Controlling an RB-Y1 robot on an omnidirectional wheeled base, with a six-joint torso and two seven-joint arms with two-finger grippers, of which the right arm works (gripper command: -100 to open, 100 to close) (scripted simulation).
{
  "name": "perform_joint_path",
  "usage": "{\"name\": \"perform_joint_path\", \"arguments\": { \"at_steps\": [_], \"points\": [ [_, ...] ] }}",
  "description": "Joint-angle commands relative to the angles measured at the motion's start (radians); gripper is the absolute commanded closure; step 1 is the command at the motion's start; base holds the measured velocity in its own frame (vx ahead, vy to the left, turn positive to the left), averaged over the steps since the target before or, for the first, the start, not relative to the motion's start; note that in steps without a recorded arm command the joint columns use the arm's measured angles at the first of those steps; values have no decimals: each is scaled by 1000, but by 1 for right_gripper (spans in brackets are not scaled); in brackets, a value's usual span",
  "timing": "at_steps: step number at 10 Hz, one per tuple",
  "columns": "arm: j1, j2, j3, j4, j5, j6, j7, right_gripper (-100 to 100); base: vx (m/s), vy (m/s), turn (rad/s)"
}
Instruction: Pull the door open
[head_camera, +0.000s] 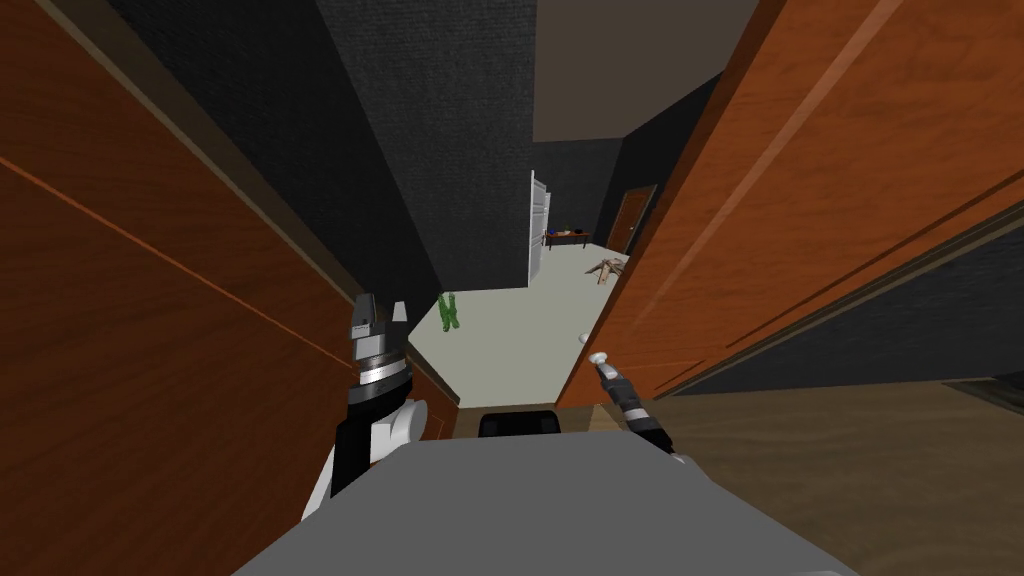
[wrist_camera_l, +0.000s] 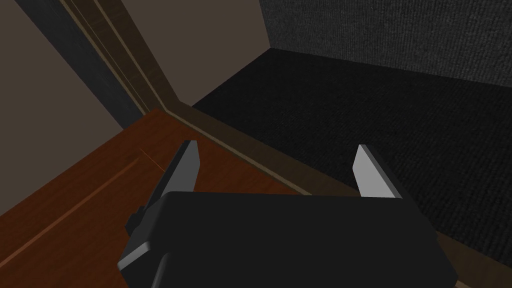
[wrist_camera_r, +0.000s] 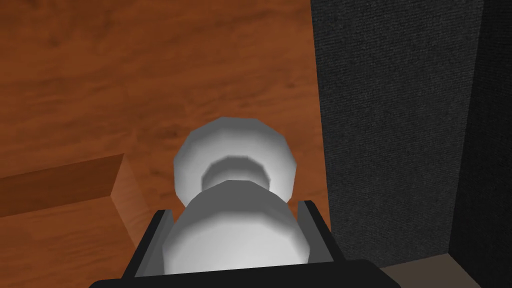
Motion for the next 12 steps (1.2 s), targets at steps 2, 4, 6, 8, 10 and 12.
{"name": "perform_joint_path", "arguments": {
  "at_steps": [2,4,6,8,10,12],
  "points": [
    [-8,1,1,7,-25,6,-77,100,-69,-33,92],
    [-12,1,1,10,-36,9,-114,100,-68,-29,85],
    [-21,1,2,17,-57,15,-174,100,-53,-19,78],
    [-26,2,2,21,-70,18,-217,100,-54,-24,69],
    [-32,2,3,26,-84,22,-255,100,-70,-29,100],
    [-37,2,3,30,-97,26,-293,100,-49,-21,66]
  ]
}}
